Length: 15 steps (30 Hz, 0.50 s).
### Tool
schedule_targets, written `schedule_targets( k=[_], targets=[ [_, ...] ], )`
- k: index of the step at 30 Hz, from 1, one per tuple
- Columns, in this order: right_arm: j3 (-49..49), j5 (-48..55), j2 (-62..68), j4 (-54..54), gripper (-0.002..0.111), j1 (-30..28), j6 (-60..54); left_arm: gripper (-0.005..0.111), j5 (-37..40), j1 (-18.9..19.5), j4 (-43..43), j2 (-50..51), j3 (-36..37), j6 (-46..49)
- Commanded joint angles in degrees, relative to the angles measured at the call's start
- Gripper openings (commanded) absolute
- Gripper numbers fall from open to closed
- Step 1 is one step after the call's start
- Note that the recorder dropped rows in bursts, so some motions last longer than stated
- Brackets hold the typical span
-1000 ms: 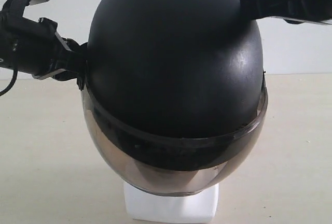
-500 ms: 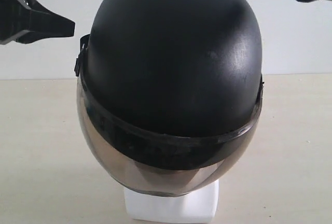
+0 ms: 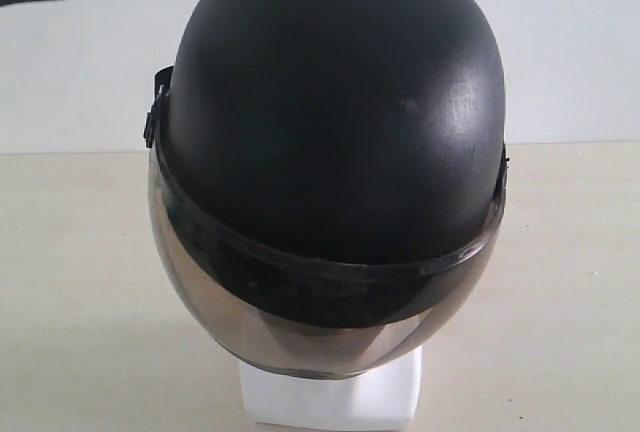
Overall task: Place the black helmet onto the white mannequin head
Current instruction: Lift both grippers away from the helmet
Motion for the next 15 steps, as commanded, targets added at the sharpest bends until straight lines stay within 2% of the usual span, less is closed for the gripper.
schedule_targets(
  k=[1, 5, 8, 11, 15],
  targets=[
    [3.8, -1.2, -9.3, -1.3, 0.000, 0.0, 1.2, 0.004, -8.5, 0.3, 8.3, -12.0, 7.2, -6.6],
    [17.5, -15.7, -21.1, -1.5, 0.000, 0.0, 0.7, 0.004, -18.3, 0.3, 8.9, -24.3, 19.8, -9.9],
    [28.6, -24.6, -28.7, -1.5, 0.000, 0.0, 0.5, 0.004, -22.0, 0.3, 8.9, -31.9, 28.4, -9.9],
    [37.6, -25.9, -35.1, 0.9, 0.000, 0.0, 3.8, 0.004, -22.1, 0.3, 8.9, -38.9, 34.2, -9.9],
    [44.2, -22.7, -41.0, 2.2, 0.000, 0.0, 9.1, 0.004, -20.5, 0.3, 8.9, -46.5, 37.3, -9.9]
  ],
)
